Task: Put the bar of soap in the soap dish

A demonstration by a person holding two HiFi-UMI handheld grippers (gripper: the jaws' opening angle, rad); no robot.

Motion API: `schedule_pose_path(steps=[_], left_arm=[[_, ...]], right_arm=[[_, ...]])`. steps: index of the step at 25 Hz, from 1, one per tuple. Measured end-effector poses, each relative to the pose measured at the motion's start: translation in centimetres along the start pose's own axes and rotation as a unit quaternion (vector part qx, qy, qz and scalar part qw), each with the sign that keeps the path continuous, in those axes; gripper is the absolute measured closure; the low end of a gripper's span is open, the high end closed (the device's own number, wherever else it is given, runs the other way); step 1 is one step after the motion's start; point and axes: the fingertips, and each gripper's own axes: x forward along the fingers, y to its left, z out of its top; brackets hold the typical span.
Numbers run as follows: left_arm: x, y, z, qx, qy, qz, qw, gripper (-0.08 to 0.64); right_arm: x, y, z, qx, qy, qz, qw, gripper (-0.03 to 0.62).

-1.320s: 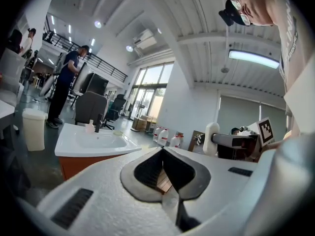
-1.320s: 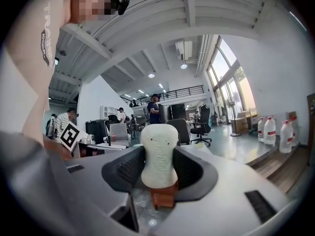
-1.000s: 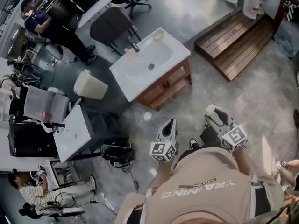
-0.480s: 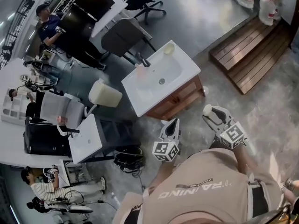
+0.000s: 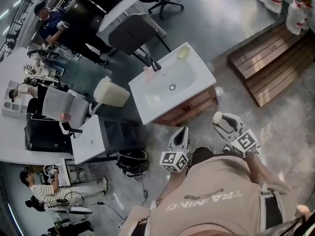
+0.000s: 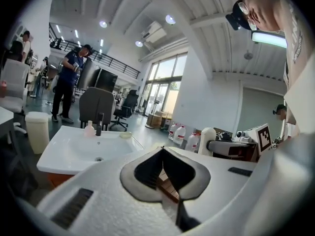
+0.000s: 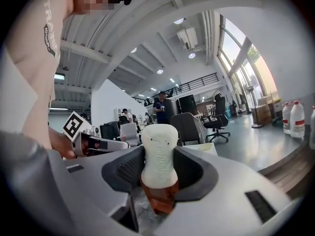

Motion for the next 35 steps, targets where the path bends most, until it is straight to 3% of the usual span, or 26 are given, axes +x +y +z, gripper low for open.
schedule_pose_path(steps=[5, 9, 17, 28, 35], left_arm=[[3.7, 2.2, 1.2, 0.006, 0.004, -0.015, 0.9999, 0.549], [6.7, 4.7, 1.8, 0.015, 0.01, -0.034, 0.9992, 0.549], [11.9, 7.6, 6.9, 0.047, 0.001, -0.094, 0.9945, 0.551], [12.7, 18.2, 6.7, 0.043, 0.031, -0.098, 0.9938, 0.55], [14.0, 20.9, 8.9, 0.021, 0.01, -0.077, 0.9968, 0.549]], right_arm=[[3.7, -2.9, -0.1, 0.012, 0.006, 0.0, 1.0, 0.423], [6.8, -4.3, 1.4, 0.006, 0.007, -0.022, 1.0, 0.423], [12.1, -7.1, 4.1, 0.013, 0.005, -0.048, 0.999, 0.423], [21.2, -6.7, 4.9, 0.014, -0.026, -0.054, 0.998, 0.423], [23.7, -8.7, 5.2, 0.035, -0.006, -0.058, 0.998, 0.423]])
